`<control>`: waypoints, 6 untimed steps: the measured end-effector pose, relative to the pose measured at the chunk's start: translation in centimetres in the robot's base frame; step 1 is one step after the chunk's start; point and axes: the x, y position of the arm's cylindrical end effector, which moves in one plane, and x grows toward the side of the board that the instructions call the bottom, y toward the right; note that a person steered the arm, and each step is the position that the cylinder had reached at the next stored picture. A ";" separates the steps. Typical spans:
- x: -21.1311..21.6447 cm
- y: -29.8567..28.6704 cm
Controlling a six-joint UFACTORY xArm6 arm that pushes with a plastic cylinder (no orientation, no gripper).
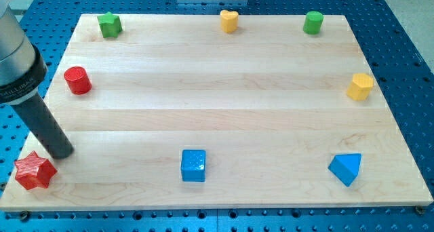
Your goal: Move the yellow hexagon at the center of the board
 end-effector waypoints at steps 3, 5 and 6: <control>0.2 0.0; 0.2 0.0; -2.0 2.0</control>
